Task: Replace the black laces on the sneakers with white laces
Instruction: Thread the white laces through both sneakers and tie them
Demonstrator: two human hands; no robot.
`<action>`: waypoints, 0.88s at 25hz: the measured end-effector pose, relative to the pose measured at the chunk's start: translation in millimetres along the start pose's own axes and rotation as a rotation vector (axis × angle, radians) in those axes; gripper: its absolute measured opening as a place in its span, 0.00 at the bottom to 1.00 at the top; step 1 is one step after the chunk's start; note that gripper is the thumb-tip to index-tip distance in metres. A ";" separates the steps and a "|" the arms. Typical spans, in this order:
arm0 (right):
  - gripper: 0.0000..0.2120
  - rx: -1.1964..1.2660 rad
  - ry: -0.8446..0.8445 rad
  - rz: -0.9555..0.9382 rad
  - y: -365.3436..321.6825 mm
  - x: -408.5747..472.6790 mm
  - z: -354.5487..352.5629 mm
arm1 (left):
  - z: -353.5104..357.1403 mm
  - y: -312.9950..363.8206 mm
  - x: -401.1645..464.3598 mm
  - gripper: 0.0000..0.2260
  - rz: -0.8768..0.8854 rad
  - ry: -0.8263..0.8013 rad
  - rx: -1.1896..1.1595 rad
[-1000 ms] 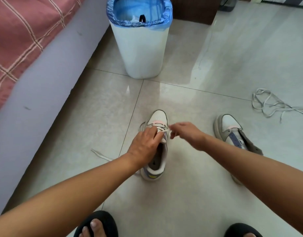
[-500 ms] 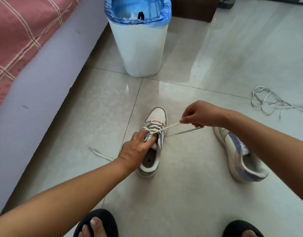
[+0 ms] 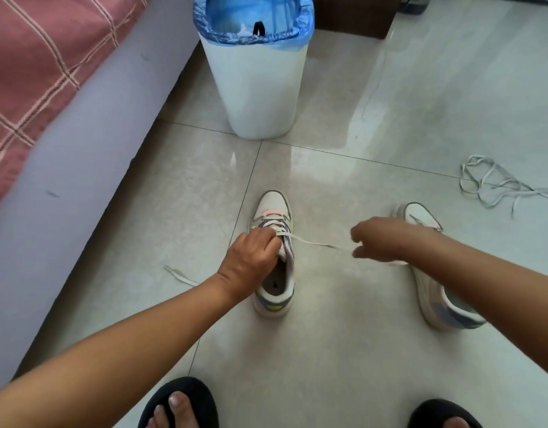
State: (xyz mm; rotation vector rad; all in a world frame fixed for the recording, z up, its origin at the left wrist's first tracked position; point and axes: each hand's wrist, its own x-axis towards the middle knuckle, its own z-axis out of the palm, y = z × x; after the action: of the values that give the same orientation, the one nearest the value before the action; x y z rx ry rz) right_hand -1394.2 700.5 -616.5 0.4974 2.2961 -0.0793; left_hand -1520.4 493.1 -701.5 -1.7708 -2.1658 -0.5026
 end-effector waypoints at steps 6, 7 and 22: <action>0.27 0.708 0.165 -0.186 -72.8 28.0 8.4 | -17.4 -27.6 0.9 0.30 -0.474 -0.460 -0.379; 0.28 0.715 0.163 -0.193 -81.1 28.7 9.4 | -19.9 -30.1 5.0 0.33 -0.528 -0.538 -0.429; 0.12 1.311 0.023 -0.029 -84.1 47.7 13.1 | -19.8 -42.9 46.1 0.14 -0.964 -0.832 -0.848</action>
State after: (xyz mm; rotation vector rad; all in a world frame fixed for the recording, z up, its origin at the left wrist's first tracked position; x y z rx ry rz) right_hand -1446.8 636.0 -667.3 1.0698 1.9878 -1.6347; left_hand -1571.4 516.9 -666.9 -1.1399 -3.8245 -1.1853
